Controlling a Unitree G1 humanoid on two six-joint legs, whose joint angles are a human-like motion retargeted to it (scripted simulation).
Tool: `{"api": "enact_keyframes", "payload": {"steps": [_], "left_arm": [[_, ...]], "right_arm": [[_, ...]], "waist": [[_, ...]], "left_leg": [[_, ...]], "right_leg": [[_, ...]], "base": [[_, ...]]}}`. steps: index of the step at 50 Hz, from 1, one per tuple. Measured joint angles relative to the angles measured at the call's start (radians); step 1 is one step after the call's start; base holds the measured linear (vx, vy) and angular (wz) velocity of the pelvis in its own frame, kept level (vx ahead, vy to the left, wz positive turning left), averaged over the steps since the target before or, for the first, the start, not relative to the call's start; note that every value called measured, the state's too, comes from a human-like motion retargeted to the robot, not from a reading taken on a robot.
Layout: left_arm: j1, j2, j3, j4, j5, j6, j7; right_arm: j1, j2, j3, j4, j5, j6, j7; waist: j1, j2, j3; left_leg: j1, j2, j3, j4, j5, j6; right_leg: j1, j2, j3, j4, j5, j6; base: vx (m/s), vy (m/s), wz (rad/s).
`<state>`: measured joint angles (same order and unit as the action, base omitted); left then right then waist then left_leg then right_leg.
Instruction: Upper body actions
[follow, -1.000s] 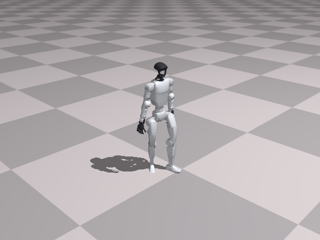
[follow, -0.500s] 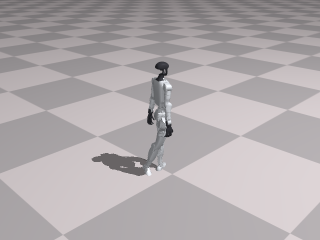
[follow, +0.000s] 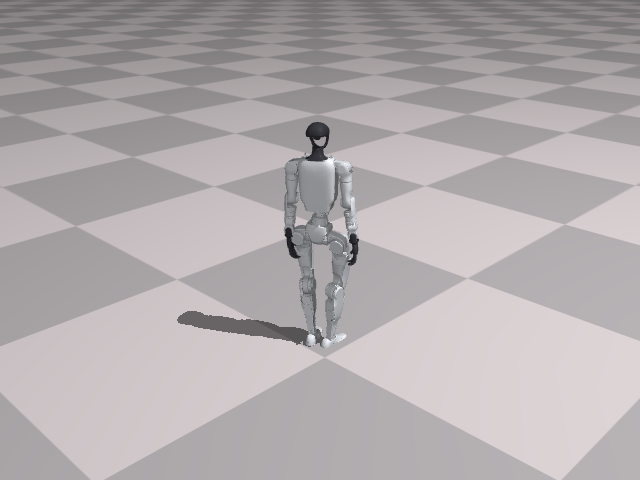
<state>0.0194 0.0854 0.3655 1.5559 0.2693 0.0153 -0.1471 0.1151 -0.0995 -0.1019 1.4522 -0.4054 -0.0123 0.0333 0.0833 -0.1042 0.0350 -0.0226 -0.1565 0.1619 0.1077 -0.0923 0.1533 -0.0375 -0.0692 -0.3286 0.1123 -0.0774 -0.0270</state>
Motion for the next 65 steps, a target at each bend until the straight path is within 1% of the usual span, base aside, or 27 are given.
{"api": "enact_keyframes", "payload": {"steps": [1,2,3,4,7,12,17,21,23,25,27,28,30,32,35,38,40,42,45,49,51,53,55,57,60,62,65], "left_arm": [[0.000,0.006,0.000,0.008,0.005,0.003,-0.001],[0.002,0.009,0.001,0.016,0.009,0.005,0.002],[0.006,0.008,0.006,0.023,0.014,0.006,0.010],[0.010,0.006,0.015,0.032,0.009,0.005,0.025],[0.027,0.004,0.060,0.061,-0.046,-0.002,0.062],[0.060,0.011,0.126,0.097,-0.132,0.012,0.048],[0.066,0.018,0.098,0.110,-0.123,0.005,0.083],[0.075,0.002,0.063,0.102,-0.063,-0.015,0.081],[0.073,-0.005,0.053,0.092,-0.029,-0.029,0.071],[0.063,-0.008,0.041,0.080,-0.008,-0.041,0.072],[0.044,-0.007,0.025,0.071,-0.002,-0.046,0.081],[0.038,-0.007,0.016,0.068,-0.002,-0.048,0.083],[0.029,-0.003,0.001,0.062,-0.003,-0.050,0.076],[0.019,0.016,-0.015,0.052,0.004,-0.049,0.058],[0.008,0.058,-0.037,0.020,0.056,-0.046,0.051],[0.024,0.091,-0.059,-0.007,0.108,-0.050,0.083],[0.048,0.105,-0.064,-0.007,0.124,-0.049,0.097],[0.071,0.109,-0.053,0.006,0.125,-0.041,0.096],[0.096,0.097,-0.019,0.028,0.115,-0.024,0.085],[0.113,0.063,0.002,0.036,0.092,-0.017,0.085],[0.115,0.050,0.004,0.028,0.089,-0.015,0.082],[0.112,0.044,-0.009,0.003,0.089,-0.018,0.076],[0.102,0.049,-0.037,-0.027,0.090,-0.024,0.062],[0.092,0.061,-0.054,-0.052,0.111,-0.023,0.048],[0.088,0.065,-0.055,-0.094,0.167,-0.024,0.020],[0.094,0.062,-0.059,-0.115,0.169,-0.050,0.007],[0.101,0.072,-0.057,-0.142,0.147,-0.072,-0.015]], "right_arm": [[-0.003,0.001,-0.007,0.002,-0.002,0.004,0.008],[-0.005,0.003,-0.015,0.002,-0.004,0.008,0.014],[-0.006,0.004,-0.026,0.000,-0.007,0.013,0.018],[-0.008,0.005,-0.035,-0.002,-0.008,0.015,0.017],[-0.016,0.008,-0.040,-0.014,-0.014,0.009,0.007],[-0.031,0.010,-0.018,-0.032,-0.041,0.007,0.017],[-0.038,0.016,-0.019,-0.056,-0.055,-0.001,0.025],[-0.022,0.009,-0.021,-0.064,-0.058,-0.006,0.020],[-0.021,0.005,-0.016,-0.060,-0.044,-0.006,0.020],[-0.031,0.001,-0.016,-0.055,-0.031,-0.005,0.020],[-0.047,-0.007,-0.029,-0.052,-0.029,-0.005,0.018],[-0.049,-0.012,-0.034,-0.054,-0.030,-0.008,0.016],[-0.046,-0.025,-0.031,-0.058,-0.024,-0.013,0.013],[-0.048,-0.032,-0.009,-0.051,0.001,-0.014,0.006],[-0.058,-0.039,0.004,-0.021,0.051,-0.010,-0.001],[-0.055,-0.048,-0.014,0.010,0.065,-0.001,0.024],[-0.050,-0.056,-0.030,0.033,0.062,0.003,0.030],[-0.051,-0.064,-0.047,0.057,0.072,0.006,0.017],[-0.063,-0.084,-0.074,0.090,0.101,0.007,0.012],[-0.084,-0.111,-0.120,0.114,0.145,0.021,0.029],[-0.097,-0.117,-0.133,0.126,0.180,0.025,0.024],[-0.114,-0.118,-0.142,0.141,0.224,0.022,0.013],[-0.128,-0.117,-0.151,0.155,0.256,0.022,0.015],[-0.123,-0.112,-0.158,0.166,0.264,0.027,0.024],[-0.106,-0.110,-0.163,0.199,0.269,0.035,0.027],[-0.095,-0.109,-0.158,0.222,0.267,0.041,0.021],[-0.097,-0.098,-0.137,0.240,0.249,0.052,0.020]], "waist": [[0.009,-0.003,0.004],[0.021,-0.004,0.006],[0.040,-0.001,0.005],[0.055,0.001,0.001],[0.067,0.002,-0.014],[0.043,-0.003,-0.041],[0.077,-0.017,-0.031],[0.121,-0.024,-0.029],[0.148,-0.020,-0.011],[0.151,-0.014,0.013],[0.101,-0.009,0.028],[0.063,0.005,0.023],[-0.012,0.033,0.013],[-0.060,0.050,0.010],[-0.071,0.076,0.028],[-0.040,0.084,0.027],[-0.028,0.085,0.012],[-0.038,0.093,-0.006],[-0.048,0.110,-0.035],[-0.067,0.121,-0.099],[-0.075,0.116,-0.122],[-0.076,0.106,-0.123],[-0.087,0.106,-0.114],[-0.120,0.104,-0.121],[-0.136,0.092,-0.154],[-0.107,0.037,-0.166],[-0.061,-0.062,-0.142]], "left_leg": [[0.007,-0.006,-0.019,0.000,0.003,-0.003],[0.013,-0.009,-0.035,-0.001,0.005,-0.006],[0.017,-0.008,-0.044,-0.002,0.008,-0.010],[0.017,-0.005,-0.052,-0.003,0.008,-0.013],[0.014,-0.001,-0.072,-0.001,0.008,-0.023],[-0.003,0.006,-0.067,0.031,-0.004,-0.051],[-0.027,-0.001,-0.051,0.115,-0.013,-0.075],[-0.064,-0.057,-0.272,0.155,0.023,-0.063],[-0.050,-0.071,-0.377,0.131,0.043,-0.088],[-0.026,-0.055,-0.377,0.093,0.043,-0.116],[-0.012,-0.043,-0.255,0.053,0.025,-0.052],[0.000,-0.003,-0.156,0.018,0.028,-0.047],[0.004,-0.007,-0.153,-0.012,0.036,-0.029],[-0.019,0.032,-0.060,-0.009,0.030,-0.036],[-0.017,0.077,0.047,-0.021,0.007,-0.034],[0.005,0.110,0.215,-0.044,-0.022,-0.039],[0.021,0.125,0.323,-0.058,-0.043,-0.048],[0.042,0.140,0.449,-0.078,-0.059,-0.062],[0.082,0.144,0.650,-0.115,-0.092,-0.091],[0.089,0.155,0.850,-0.101,-0.147,-0.156],[0.095,0.157,0.930,-0.081,-0.167,-0.192],[0.114,0.160,1.001,-0.057,-0.176,-0.230],[0.150,0.168,1.059,-0.037,-0.177,-0.259],[0.177,0.175,1.058,-0.004,-0.159,-0.268],[0.224,0.174,1.098,0.063,-0.078,-0.247],[0.240,0.171,1.091,0.177,0.017,-0.158],[0.219,0.203,0.969,0.450,0.075,0.041]], "right_leg": [[0.021,-0.020,-0.152,-0.005,0.002,-0.008],[0.035,-0.030,-0.231,-0.007,0.001,-0.011],[0.036,-0.019,-0.161,-0.003,-0.009,-0.001],[0.037,-0.017,-0.144,-0.002,-0.015,0.002],[0.043,-0.011,-0.153,-0.008,-0.025,0.003],[0.028,-0.012,-0.125,-0.003,-0.028,0.014],[-0.002,-0.026,-0.048,0.008,-0.006,0.026],[-0.040,-0.031,0.069,0.006,0.032,0.036],[-0.057,-0.019,0.131,0.006,0.060,0.042],[-0.069,-0.006,0.184,0.005,0.083,0.049],[-0.083,-0.008,0.182,0.003,0.086,0.053],[-0.097,0.000,0.162,0.003,0.080,0.051],[-0.124,0.011,0.124,0.000,0.049,0.023],[-0.149,0.003,0.051,-0.001,-0.013,-0.019],[-0.160,-0.021,-0.155,-0.001,-0.118,-0.081],[-0.135,-0.043,-0.446,-0.007,-0.196,-0.069],[-0.108,-0.051,-0.626,-0.001,-0.217,-0.049],[-0.085,-0.051,-0.733,0.022,-0.228,-0.033],[-0.042,-0.044,-0.874,0.044,-0.231,-0.015],[0.007,-0.021,-1.171,-0.012,-0.174,0.047],[-0.012,-0.010,-1.190,-0.039,-0.118,0.054],[-0.041,0.001,-1.105,-0.045,-0.083,0.025],[-0.060,0.004,-1.001,-0.028,-0.057,-0.025],[-0.064,-0.001,-0.941,-0.023,-0.062,-0.033],[-0.072,-0.035,-0.845,0.010,-0.085,-0.025],[-0.080,-0.098,-0.737,0.028,-0.089,-0.022],[-0.094,-0.206,-0.561,0.071,-0.092,-0.027]], "base": [[0.16,-0.13,0.85],[0.12,-0.11,0.77],[0.07,-0.09,0.57],[0.03,-0.08,0.42],[0.04,-0.11,0.36],[0.00,-0.09,0.02],[-0.07,-0.03,-0.91],[-0.07,0.06,-1.85],[-0.10,0.05,-2.53],[-0.19,0.03,-2.22],[-0.27,0.06,-1.36],[-0.28,0.10,-1.05],[-0.29,0.11,-1.29],[-0.42,0.04,-2.13],[-0.50,-0.03,-2.96],[-0.35,-0.04,-3.43],[-0.29,-0.09,-3.51],[-0.38,-0.19,-3.35],[-0.28,-0.13,-3.43],[-0.19,-0.19,-3.19],[-0.15,-0.28,-3.01],[-0.16,-0.25,-2.85],[-0.16,-0.30,-2.26],[-0.01,-0.27,-1.56],[0.13,-0.23,-1.54],[0.16,-0.21,-2.09],[0.17,-0.21,-2.34]]}}
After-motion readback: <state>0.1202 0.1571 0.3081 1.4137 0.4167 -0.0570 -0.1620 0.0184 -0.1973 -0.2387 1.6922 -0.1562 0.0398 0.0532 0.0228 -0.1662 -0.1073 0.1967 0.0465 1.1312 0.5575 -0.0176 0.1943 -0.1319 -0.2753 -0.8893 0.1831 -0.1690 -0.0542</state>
